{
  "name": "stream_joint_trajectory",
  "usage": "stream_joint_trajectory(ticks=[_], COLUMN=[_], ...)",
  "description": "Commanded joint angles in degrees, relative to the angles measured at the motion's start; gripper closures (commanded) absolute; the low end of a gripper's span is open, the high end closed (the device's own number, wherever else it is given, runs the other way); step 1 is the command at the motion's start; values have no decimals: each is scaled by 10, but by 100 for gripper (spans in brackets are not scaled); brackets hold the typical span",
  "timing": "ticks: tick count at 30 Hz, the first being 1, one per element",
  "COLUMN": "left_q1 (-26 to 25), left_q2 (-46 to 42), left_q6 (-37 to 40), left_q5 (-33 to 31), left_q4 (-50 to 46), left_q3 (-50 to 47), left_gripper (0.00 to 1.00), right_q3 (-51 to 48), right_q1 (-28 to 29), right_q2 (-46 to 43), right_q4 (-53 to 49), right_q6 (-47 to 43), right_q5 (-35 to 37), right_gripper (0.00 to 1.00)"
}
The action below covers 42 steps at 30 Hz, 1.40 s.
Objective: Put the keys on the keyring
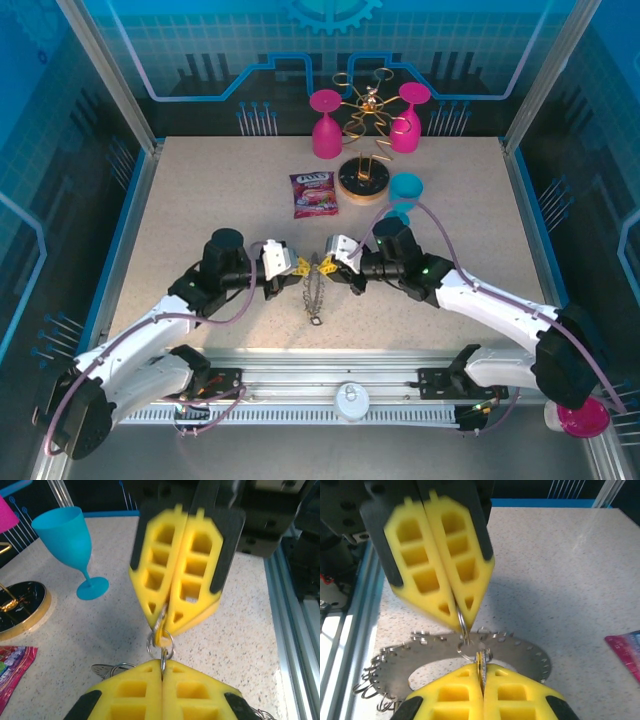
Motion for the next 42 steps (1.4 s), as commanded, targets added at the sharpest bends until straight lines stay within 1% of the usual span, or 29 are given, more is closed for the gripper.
stream_joint_trajectory(ticks=[1, 2, 3, 4, 5, 8, 11, 12, 13, 14, 15, 16, 18, 20, 22, 24, 26, 29, 31, 34, 38, 40, 42], left_q1=[-6, -6, -6, -6, -6, -6, -5, -5, -5, -4, -2, 0, 3, 6, 10, 13, 18, 30, 33, 35, 36, 37, 37], left_q2=[13, 17, 18, 18, 15, -7, -47, -64, -84, -106, -124, -147, -181, -211, -233, -248, -261, -273, -272, -267, -268, -263, -255], left_q6=[31, 27, 23, 18, 14, 2, -20, -31, -47, -73, -99, -127, -173, -214, -242, -265, -298, -356, -379, -397, -422, -423, -425], left_q5=[-9, -8, -7, -9, -14, -39, -79, -95, -121, -155, -192, -238, -339, -437, -506, -563, -608, -640, -650, -660, -665, -663, -663], left_q4=[-49, -52, -52, -47, -44, -34, -21, -17, -8, 5, 17, 28, 32, 17, 3, -1, 4, 31, 43, 47, 64, 75, 79], left_q3=[34, 37, 38, 37, 36, 26, 9, 3, -4, -13, -19, -24, -27, -24, -22, -21, -23, -27, -28, -35, -58, -66, -71], left_gripper=[100, 100, 96, 89, 81, 49, 31, 25, 21, 19, 14, 11, 8, 6, 5, 1, 1, 1, 1, 1, 1, 1, 1], right_q3=[59, 68, 75, 83, 89, 105, 114, 117, 121, 126, 132, 143, 166, 191, 220, 252, 276, 301, 302, 280, 228, 200, 172], right_q1=[24, 32, 37, 42, 46, 52, 53, 53, 54, 54, 54, 55, 60, 71, 81, 88, 88, 88, 87, 78, 55, 51, 51], right_q2=[-3, -1, 0, 1, 2, 5, 12, 16, 22, 29, 38, 47, 71, 99, 128, 158, 191, 240, 263, 289, 302, 296, 287], right_q4=[-70, -78, -83, -88, -91, -107, -115, -116, -117, -115, -114, -114, -109, -95, -79, -63, -29, 4, 18, 18, 0, -18, -42], right_q6=[-48, -59, -66, -74, -79, -91, -103, -107, -110, -112, -112, -112, -114, -115, -113, -103, -64, -5, 13, 13, 27, 16, -16], right_q5=[53, 63, 72, 80, 88, 114, 142, 150, 158, 165, 169, 168, 162, 149, 137, 123, 101, 70, 85, 108, 99, 123, 172], right_gripper=[100, 100, 100, 100, 100, 100, 100, 100, 100, 100, 100, 100, 100, 100, 100, 100, 100, 100, 100, 100, 100, 100, 100])
